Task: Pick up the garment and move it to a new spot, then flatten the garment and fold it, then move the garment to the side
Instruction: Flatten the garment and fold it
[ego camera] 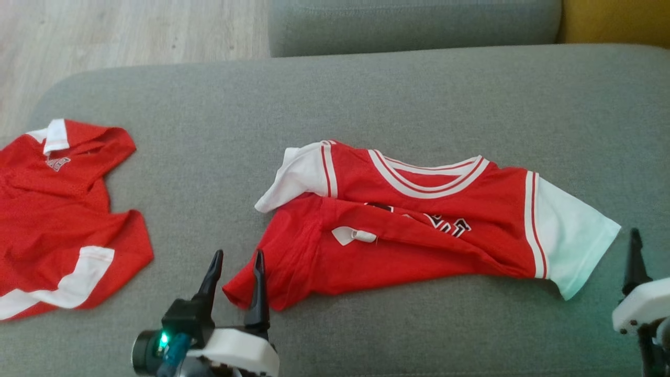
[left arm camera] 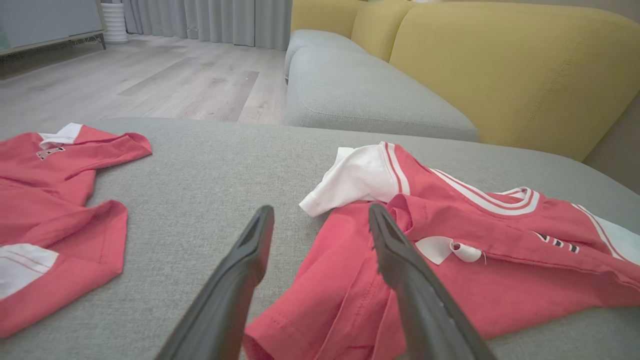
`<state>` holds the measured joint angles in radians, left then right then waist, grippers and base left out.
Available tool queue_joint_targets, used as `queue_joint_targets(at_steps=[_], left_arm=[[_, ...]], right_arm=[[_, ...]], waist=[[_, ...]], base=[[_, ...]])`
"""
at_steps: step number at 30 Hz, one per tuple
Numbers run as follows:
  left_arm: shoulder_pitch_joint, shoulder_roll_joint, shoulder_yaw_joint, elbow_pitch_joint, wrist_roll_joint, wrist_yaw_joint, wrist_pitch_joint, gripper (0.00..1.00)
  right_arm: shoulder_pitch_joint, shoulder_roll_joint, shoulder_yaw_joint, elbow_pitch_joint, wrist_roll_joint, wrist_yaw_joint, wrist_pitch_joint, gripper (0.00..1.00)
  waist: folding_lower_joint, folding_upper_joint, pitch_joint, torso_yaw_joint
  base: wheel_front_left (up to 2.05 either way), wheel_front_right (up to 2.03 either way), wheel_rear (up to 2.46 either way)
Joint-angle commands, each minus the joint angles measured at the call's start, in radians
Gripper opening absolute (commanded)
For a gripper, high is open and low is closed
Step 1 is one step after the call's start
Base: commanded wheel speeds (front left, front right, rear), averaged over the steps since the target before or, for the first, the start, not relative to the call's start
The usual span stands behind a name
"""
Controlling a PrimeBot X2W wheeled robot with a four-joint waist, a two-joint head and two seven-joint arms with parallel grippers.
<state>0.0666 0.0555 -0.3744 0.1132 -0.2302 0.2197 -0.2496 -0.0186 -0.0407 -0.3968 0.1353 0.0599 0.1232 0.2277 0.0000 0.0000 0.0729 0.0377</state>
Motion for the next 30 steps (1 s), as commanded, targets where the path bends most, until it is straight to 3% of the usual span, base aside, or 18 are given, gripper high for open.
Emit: queue_joint_targets(at_steps=[1, 7, 14, 24, 30], left_arm=[[-0.009, -0.005, 0.035, -0.033, 0.004, 0.002, -0.012, 1.00], [0.003, -0.005, 0.035, -0.030, 0.005, -0.004, -0.012, 1.00], [0.023, -0.005, 0.036, -0.027, 0.006, -0.007, -0.012, 1.00], [0.016, -0.005, 0.024, -0.029, 0.020, -0.023, -0.012, 1.00], [-0.108, -0.005, -0.063, 0.092, 0.026, -0.089, -0.012, 1.00]], right_arm=[[-0.006, -0.009, 0.030, -0.062, -0.007, 0.008, -0.024, 1.00], [0.046, -0.009, 0.149, -0.151, -0.076, 0.008, -0.201, 1.00], [0.124, -0.009, 0.256, -0.050, -0.126, 0.008, -0.446, 1.00], [0.134, -0.009, 0.315, 0.051, -0.103, 0.008, -0.489, 1.00], [0.100, -0.009, 0.334, 0.029, -0.104, 0.008, -0.489, 1.00]], waist=[[0.0000, 0.0000, -0.009, 0.004], [0.0000, 0.0000, -0.035, 0.013], [0.0000, 0.0000, -0.062, 0.029], [0.0000, 0.0000, -0.055, 0.009], [0.0000, 0.0000, -0.011, -0.022]], base=[[0.00, 0.00, 0.00], [0.00, 0.00, 0.00], [0.00, 0.00, 0.00], [0.00, 0.00, 0.00], [0.00, 0.00, 0.00]])
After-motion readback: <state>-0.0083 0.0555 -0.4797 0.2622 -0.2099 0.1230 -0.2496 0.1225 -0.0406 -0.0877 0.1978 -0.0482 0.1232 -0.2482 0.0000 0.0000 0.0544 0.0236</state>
